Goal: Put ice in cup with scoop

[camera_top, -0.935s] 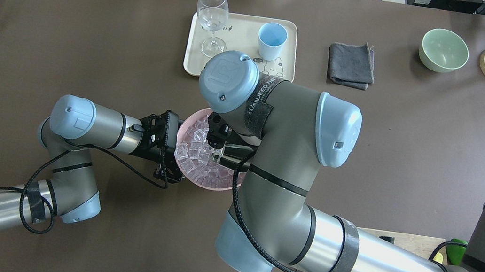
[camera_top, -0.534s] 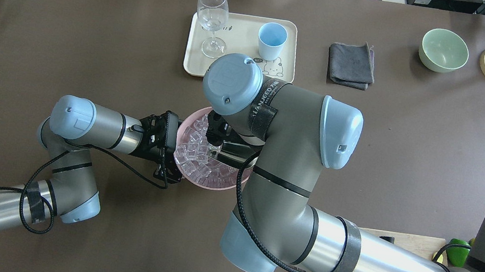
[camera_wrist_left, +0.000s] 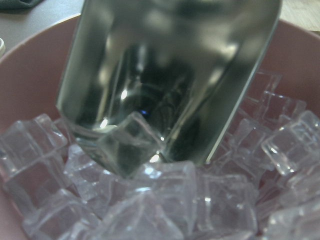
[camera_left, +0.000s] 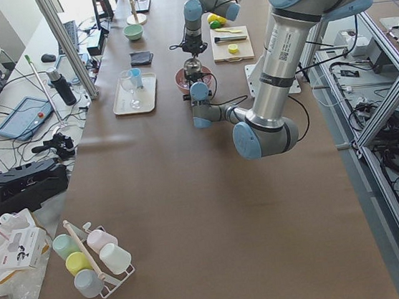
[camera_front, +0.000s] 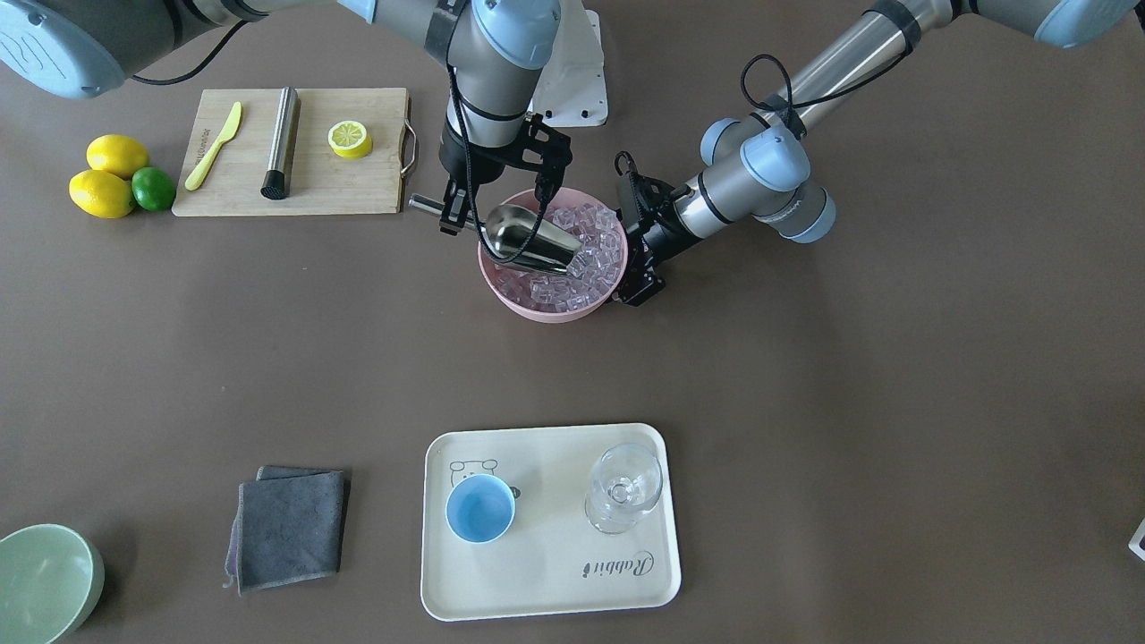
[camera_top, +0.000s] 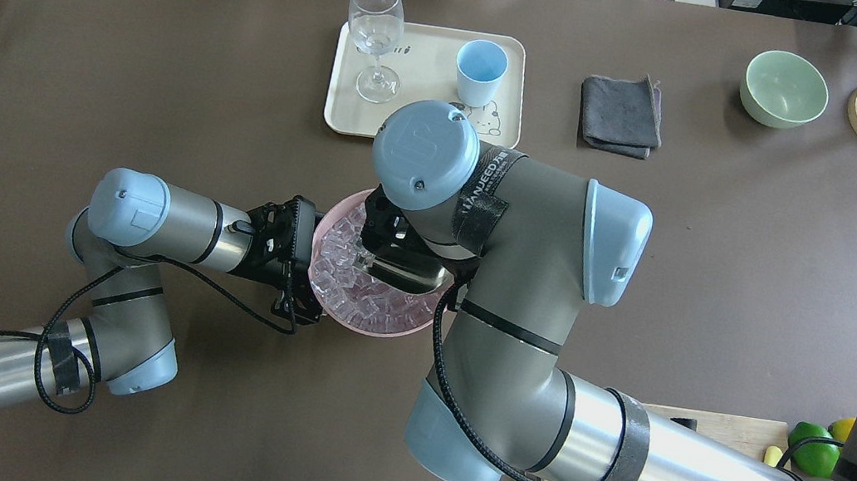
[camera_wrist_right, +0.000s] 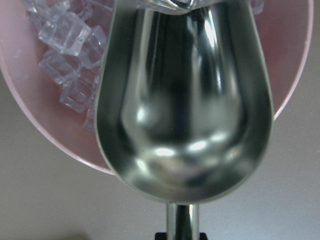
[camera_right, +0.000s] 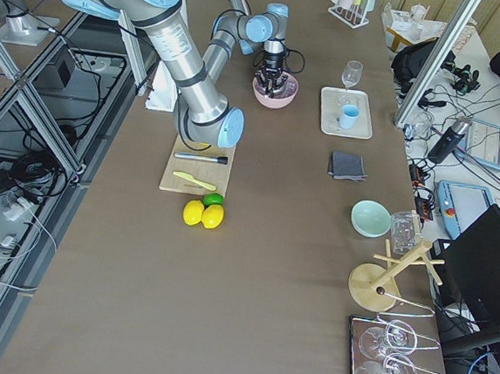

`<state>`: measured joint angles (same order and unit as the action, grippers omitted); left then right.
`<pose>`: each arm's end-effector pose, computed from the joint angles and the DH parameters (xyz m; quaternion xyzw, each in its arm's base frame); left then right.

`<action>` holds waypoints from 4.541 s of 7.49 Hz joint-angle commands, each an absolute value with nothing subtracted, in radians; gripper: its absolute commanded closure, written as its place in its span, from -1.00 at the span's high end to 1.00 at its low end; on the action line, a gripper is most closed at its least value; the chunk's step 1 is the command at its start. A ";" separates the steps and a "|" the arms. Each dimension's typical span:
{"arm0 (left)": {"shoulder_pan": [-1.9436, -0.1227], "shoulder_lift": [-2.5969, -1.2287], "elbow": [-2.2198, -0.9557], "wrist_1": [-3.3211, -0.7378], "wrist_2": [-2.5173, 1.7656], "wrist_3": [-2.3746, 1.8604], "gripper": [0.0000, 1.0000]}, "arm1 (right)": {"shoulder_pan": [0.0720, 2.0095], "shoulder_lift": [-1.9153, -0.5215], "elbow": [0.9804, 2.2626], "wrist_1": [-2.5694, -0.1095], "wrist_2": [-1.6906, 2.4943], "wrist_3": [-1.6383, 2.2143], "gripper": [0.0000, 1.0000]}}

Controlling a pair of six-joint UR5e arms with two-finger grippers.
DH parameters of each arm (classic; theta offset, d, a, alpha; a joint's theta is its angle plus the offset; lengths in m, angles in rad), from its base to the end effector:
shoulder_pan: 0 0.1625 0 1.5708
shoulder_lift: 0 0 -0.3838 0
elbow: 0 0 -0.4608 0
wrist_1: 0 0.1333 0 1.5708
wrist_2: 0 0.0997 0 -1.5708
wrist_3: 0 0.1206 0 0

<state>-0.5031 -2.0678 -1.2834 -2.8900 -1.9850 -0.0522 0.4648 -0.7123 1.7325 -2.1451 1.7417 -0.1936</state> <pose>0.6146 -0.4350 0.3090 0.4950 0.4855 0.4678 0.5481 -0.5508 -0.4024 0.0849 0.1611 -0.1718 -0.6029 0.7622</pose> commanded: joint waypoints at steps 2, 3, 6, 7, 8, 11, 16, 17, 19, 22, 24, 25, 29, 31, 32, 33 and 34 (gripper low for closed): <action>-0.503 -2.068 -1.284 -2.890 -1.985 -0.052 0.96 | 0.465 -0.738 1.744 -2.054 1.746 -0.132 -1.00; -0.503 -2.066 -1.285 -2.892 -1.986 -0.052 0.96 | 0.465 -0.750 1.753 -2.033 1.746 -0.109 -1.00; -0.511 -2.007 -1.339 -2.896 -1.997 -0.048 0.96 | 0.465 -0.782 1.779 -1.987 1.749 -0.091 -1.00; -0.511 -2.005 -1.341 -2.896 -1.999 -0.048 0.96 | 0.465 -0.791 1.798 -1.982 1.752 -0.083 -1.00; -0.511 -2.005 -1.341 -2.896 -1.997 -0.048 0.96 | 0.465 -0.811 1.816 -1.952 1.752 -0.081 -1.00; -0.509 -2.008 -1.341 -2.892 -1.996 -0.048 0.96 | 0.465 -0.844 1.845 -1.857 1.763 -0.049 -1.00; -0.508 -2.008 -1.339 -2.873 -1.996 -0.048 0.96 | 0.469 -0.978 2.012 -1.752 1.766 0.067 -1.00; -0.509 -2.008 -1.339 -2.864 -1.996 -0.048 0.96 | 0.497 -1.001 2.035 -1.703 1.767 0.093 -1.00; -0.563 -1.999 -1.357 -2.779 -2.051 -0.048 0.96 | 0.515 -1.006 2.037 -1.587 1.769 0.177 -1.00; -0.626 -1.904 -1.532 -2.515 -2.074 -0.046 0.96 | 0.518 -1.009 2.036 -1.415 1.760 0.279 -1.00; -0.644 -1.899 -1.536 -2.479 -2.079 -0.045 0.96 | 0.518 -1.011 2.034 -1.353 1.735 0.293 -1.00; -0.643 -1.899 -1.537 -2.474 -2.077 -0.044 0.96 | 0.518 -1.009 2.025 -1.303 1.703 0.293 -1.00; -0.672 -1.891 -1.543 -2.456 -2.112 -0.046 0.96 | 0.520 -1.009 2.014 -1.236 1.666 0.325 -1.00; -0.670 -1.891 -1.548 -2.456 -2.112 -0.046 0.96 | 0.520 -0.997 1.980 -1.343 1.687 0.324 -1.00; -0.670 -1.891 -1.548 -2.456 -2.112 -0.046 0.96 | 0.522 -0.979 1.979 -1.455 1.736 0.310 -1.00; -0.669 -1.891 -1.548 -2.456 -2.112 -0.046 0.96 | 0.523 -0.968 1.986 -1.591 1.815 0.293 -1.00; -0.669 -1.891 -1.549 -2.456 -2.112 -0.046 0.96 | 0.552 -0.944 1.997 -1.756 1.894 0.288 -1.00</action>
<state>-0.6698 -1.8915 -1.5475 -2.4559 -2.1123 -0.0460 0.5236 -0.9767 1.9850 -1.5010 1.7685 0.3042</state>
